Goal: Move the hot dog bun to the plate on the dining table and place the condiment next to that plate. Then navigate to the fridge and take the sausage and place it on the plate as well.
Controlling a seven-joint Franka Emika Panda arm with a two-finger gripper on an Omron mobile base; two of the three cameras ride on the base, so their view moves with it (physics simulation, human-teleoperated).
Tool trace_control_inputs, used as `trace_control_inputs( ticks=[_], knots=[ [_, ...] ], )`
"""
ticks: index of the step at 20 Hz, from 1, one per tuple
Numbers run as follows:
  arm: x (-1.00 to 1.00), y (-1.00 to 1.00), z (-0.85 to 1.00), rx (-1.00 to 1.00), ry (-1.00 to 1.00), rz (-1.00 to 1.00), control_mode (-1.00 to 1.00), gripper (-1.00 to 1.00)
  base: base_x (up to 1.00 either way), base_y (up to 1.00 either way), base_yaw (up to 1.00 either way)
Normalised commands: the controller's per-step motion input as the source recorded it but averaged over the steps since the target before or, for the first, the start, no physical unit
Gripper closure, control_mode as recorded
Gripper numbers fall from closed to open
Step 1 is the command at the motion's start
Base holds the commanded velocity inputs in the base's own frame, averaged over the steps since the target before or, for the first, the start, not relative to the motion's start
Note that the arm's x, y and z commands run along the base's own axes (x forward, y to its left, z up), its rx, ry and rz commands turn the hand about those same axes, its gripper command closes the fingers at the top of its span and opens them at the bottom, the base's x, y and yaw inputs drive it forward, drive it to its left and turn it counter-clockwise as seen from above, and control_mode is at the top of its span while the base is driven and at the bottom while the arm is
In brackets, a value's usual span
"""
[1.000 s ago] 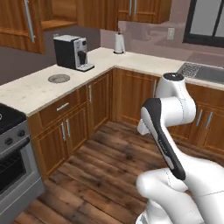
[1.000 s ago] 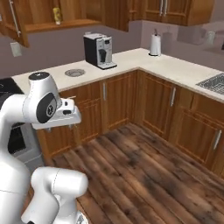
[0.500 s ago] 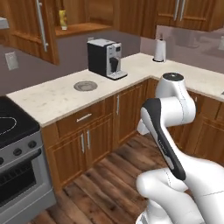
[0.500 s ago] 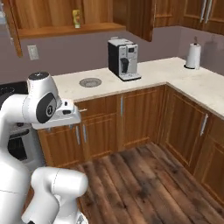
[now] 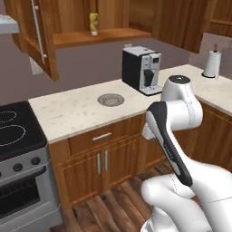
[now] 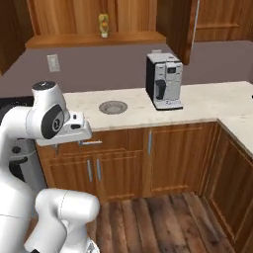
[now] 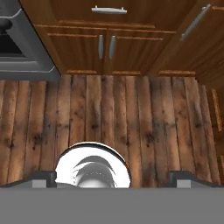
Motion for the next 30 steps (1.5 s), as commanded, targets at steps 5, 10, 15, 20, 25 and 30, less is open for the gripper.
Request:
trace_control_inputs(
  ticks=[5, 10, 15, 20, 25, 30],
  knots=[
    [0.00, 0.00, 0.00, 0.00, 0.00, 0.00, 1.00, -1.00, 0.92, -0.40, 0.43],
    [0.00, 0.00, 0.00, 0.00, 0.00, 0.00, 1.00, -1.00, 0.80, -0.43, 0.37],
    [0.00, 0.00, 0.00, 0.00, 0.00, 0.00, 1.00, -1.00, 0.80, -0.18, 0.23],
    [0.00, 0.00, 0.00, 0.00, 0.00, 0.00, 1.00, -1.00, 0.63, -0.10, 0.17],
    [0.00, 0.00, 0.00, 0.00, 0.00, 0.00, 1.00, -1.00, 0.49, -0.16, 0.03],
    [0.04, -0.03, 0.03, 0.02, 0.01, 0.00, -1.00, -1.00, 0.31, -0.13, 0.00]
  ],
)
